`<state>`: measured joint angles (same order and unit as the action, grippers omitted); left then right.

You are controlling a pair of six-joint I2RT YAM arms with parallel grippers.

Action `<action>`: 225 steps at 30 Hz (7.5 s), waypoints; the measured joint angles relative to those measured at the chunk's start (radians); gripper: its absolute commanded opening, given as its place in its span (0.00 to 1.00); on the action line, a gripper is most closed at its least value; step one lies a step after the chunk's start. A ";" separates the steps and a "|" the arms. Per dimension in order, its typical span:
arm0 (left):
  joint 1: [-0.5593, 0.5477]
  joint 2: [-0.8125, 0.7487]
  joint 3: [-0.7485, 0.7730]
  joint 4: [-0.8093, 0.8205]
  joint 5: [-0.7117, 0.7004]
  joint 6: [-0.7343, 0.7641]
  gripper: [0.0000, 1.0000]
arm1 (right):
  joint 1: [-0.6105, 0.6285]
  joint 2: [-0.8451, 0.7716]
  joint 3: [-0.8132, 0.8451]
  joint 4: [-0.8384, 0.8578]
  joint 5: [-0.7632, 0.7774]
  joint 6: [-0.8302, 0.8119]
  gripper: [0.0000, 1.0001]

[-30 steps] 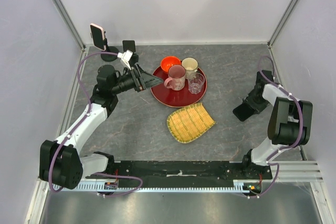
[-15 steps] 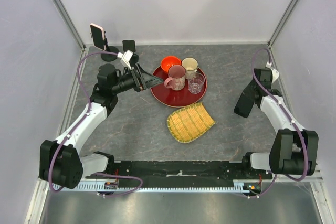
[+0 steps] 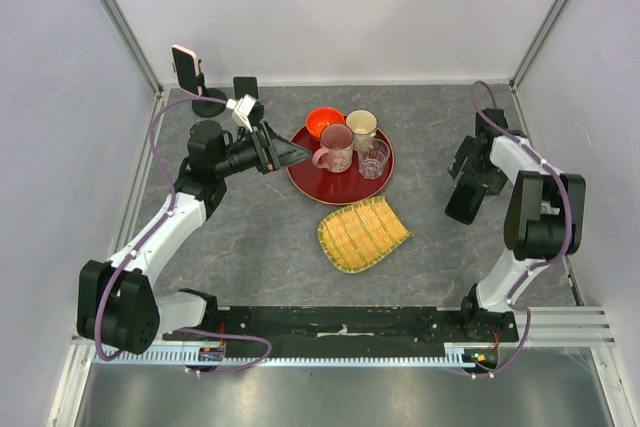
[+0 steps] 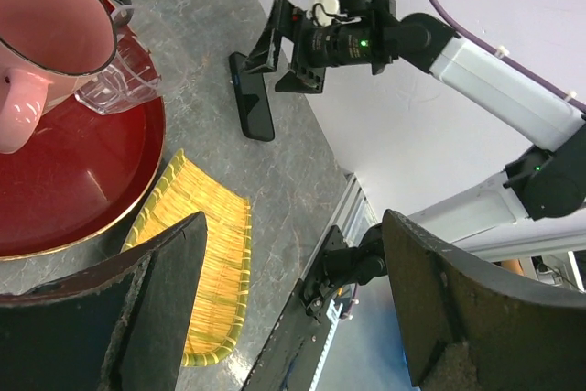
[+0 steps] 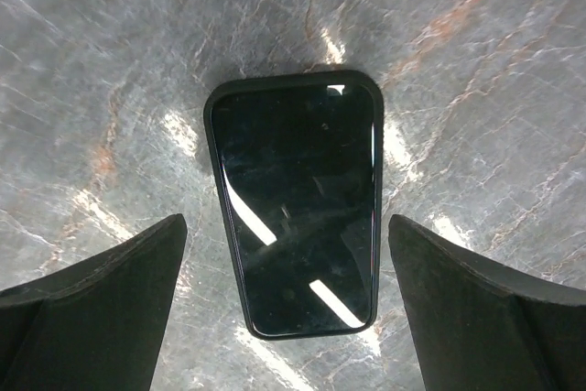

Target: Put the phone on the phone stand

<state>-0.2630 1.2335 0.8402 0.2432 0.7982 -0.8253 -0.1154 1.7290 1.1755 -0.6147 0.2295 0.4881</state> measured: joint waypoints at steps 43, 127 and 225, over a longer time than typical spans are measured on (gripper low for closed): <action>0.000 0.003 -0.003 0.106 0.076 -0.068 0.83 | -0.048 0.166 0.074 -0.117 -0.175 -0.150 0.01; -0.035 -0.675 -0.423 0.222 -0.328 -0.024 0.02 | 0.884 -0.655 -0.206 0.539 -0.599 -0.178 0.84; -0.228 -0.177 0.463 -1.191 0.267 1.236 0.40 | 1.141 -0.365 0.309 -0.094 -0.743 -0.805 0.00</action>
<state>-0.4908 1.0565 1.3037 -0.9482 1.0653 0.4103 1.0252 1.3640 1.4849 -0.7086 -0.5133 -0.3168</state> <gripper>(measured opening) 0.400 0.175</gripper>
